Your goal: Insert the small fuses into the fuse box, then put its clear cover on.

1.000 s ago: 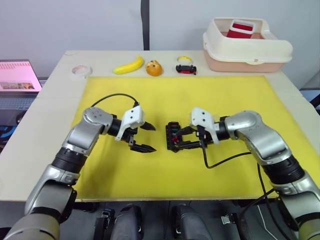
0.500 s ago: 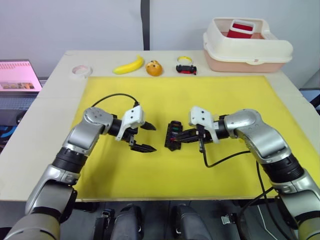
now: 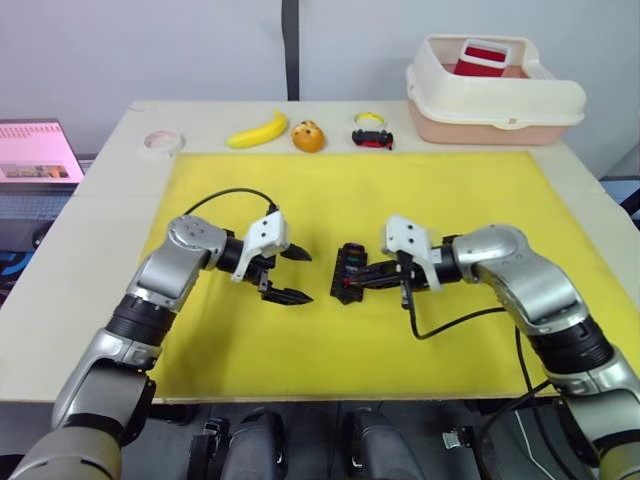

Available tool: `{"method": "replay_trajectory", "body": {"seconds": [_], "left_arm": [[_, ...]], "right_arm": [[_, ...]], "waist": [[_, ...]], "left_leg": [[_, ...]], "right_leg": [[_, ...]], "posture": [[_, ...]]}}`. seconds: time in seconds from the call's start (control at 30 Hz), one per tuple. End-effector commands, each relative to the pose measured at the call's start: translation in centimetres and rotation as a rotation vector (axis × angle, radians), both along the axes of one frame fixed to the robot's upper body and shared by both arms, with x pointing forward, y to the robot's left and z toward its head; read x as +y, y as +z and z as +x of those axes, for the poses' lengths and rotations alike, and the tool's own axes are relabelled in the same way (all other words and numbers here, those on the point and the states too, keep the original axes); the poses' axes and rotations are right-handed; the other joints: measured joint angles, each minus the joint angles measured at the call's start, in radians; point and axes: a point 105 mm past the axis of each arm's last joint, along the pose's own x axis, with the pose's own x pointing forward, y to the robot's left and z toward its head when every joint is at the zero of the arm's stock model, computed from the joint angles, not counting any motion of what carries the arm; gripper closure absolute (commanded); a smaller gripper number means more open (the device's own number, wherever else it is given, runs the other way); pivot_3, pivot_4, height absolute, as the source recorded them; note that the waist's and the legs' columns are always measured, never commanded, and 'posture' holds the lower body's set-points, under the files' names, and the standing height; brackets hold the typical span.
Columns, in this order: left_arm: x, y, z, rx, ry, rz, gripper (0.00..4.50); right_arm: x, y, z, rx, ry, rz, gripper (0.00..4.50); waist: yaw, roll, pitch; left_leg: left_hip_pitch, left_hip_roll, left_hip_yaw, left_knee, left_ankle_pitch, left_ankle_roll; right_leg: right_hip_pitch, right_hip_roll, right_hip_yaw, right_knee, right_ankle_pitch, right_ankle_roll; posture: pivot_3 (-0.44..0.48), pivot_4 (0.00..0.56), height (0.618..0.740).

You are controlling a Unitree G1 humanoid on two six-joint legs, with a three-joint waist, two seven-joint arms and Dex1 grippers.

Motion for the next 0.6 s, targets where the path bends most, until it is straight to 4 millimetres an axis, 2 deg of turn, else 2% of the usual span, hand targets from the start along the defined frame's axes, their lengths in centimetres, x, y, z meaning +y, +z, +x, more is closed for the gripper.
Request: {"method": "replay_trajectory", "body": {"seconds": [0.03, 0.27, 0.6], "left_arm": [[-0.4, 0.9, 0.0, -0.042, -0.025, -0.007, 0.00], [-0.5, 0.9, 0.0, -0.040, -0.030, -0.009, 0.00], [-0.6, 1.0, 0.0, -0.041, -0.034, -0.008, 0.00]], "right_arm": [[0.6, 1.8, -0.5, -0.023, 0.013, 0.077, 4.42], [0.8, 2.2, -1.1, -0.007, 0.001, 0.135, 4.42], [0.5, 1.0, -1.2, -0.027, -0.027, 0.114, 4.42]], "waist": [[0.000, 0.000, 0.000], [0.001, 0.000, 0.000], [0.000, 0.000, 0.000]], "left_leg": [[0.000, 0.000, 0.000, 0.000, 0.000, 0.000], [0.000, 0.000, 0.000, 0.000, 0.000, 0.000], [0.000, 0.000, 0.000, 0.000, 0.000, 0.000]], "right_leg": [[0.000, 0.000, 0.000, 0.000, 0.000, 0.000], [0.000, 0.000, 0.000, 0.000, 0.000, 0.000], [0.000, 0.000, 0.000, 0.000, 0.000, 0.000]], "posture": [[0.000, 0.150, 0.739], [0.000, 0.150, 0.739], [0.000, 0.150, 0.739]]}}
